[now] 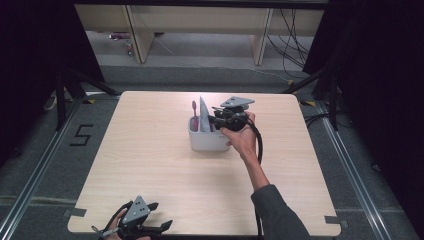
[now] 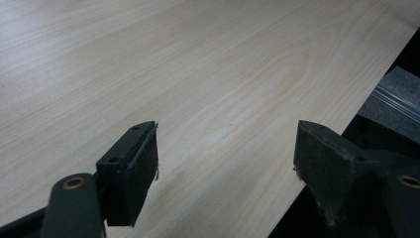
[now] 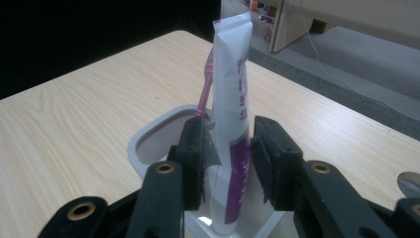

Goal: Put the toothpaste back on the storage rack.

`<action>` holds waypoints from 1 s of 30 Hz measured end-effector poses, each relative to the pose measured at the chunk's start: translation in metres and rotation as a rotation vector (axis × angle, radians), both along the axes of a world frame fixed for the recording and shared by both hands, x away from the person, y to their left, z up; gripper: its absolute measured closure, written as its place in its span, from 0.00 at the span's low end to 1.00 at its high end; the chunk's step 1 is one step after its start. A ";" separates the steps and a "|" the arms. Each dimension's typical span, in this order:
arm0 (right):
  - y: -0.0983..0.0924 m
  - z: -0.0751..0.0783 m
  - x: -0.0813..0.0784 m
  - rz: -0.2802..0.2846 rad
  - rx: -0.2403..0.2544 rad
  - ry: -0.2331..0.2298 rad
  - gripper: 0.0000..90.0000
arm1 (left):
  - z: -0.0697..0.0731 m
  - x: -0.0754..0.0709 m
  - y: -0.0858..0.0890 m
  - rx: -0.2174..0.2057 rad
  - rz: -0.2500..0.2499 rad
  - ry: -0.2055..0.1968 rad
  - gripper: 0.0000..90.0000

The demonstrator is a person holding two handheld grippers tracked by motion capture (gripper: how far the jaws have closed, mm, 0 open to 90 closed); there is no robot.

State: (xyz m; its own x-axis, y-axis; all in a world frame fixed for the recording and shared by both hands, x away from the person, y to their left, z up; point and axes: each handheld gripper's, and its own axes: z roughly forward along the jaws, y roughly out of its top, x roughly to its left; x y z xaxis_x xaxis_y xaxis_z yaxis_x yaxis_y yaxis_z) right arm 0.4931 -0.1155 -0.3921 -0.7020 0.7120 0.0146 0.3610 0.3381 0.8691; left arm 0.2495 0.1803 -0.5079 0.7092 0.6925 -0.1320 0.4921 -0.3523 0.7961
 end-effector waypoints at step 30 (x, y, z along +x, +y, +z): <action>-0.034 0.008 -0.045 0.013 0.043 -0.010 0.54 | -0.001 0.002 0.002 0.025 0.007 -0.006 0.28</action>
State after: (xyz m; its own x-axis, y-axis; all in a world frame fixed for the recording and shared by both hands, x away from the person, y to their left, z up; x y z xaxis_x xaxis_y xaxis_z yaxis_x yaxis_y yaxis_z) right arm 0.4477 -0.1493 -0.3842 -0.7118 0.7014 0.0380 0.3477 0.3049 0.8867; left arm 0.2516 0.1824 -0.5087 0.7051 0.7005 -0.1104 0.4897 -0.3684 0.7903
